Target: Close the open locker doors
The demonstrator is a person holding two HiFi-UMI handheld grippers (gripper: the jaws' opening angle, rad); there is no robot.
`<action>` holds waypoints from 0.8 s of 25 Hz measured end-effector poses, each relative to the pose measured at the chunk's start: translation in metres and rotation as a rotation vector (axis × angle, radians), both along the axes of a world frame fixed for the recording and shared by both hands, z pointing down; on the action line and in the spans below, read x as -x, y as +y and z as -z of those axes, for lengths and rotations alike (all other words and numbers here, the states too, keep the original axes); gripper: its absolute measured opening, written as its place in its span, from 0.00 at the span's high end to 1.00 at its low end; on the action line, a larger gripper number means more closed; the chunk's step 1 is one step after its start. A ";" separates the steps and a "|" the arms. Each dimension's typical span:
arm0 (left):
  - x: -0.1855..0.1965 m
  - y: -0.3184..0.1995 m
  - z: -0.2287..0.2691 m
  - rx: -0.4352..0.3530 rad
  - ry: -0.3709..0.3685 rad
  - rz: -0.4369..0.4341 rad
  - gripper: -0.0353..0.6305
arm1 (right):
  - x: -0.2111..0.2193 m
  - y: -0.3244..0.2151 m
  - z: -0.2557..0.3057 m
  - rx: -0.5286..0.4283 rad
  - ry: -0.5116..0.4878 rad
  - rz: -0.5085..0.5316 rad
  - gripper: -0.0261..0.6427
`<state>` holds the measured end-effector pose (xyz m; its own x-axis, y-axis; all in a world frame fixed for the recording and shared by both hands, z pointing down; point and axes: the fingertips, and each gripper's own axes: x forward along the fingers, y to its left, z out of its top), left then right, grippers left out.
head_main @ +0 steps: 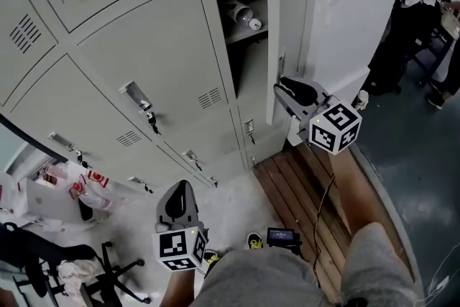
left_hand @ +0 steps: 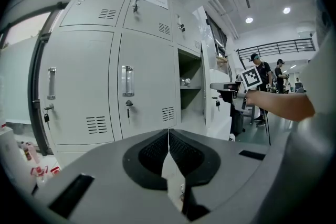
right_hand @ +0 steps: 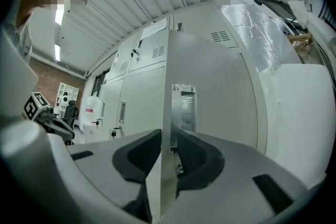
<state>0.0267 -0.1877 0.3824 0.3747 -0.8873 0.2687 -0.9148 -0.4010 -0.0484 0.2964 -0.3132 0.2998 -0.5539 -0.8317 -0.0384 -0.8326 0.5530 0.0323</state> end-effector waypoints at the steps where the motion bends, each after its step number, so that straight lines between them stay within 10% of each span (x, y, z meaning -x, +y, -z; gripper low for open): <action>1: 0.002 -0.001 0.000 0.000 0.000 0.007 0.93 | 0.001 -0.002 0.000 -0.004 -0.007 0.007 0.80; 20: 0.021 -0.022 -0.008 0.019 -0.001 0.044 0.93 | -0.004 -0.019 0.009 -0.090 -0.071 -0.027 0.80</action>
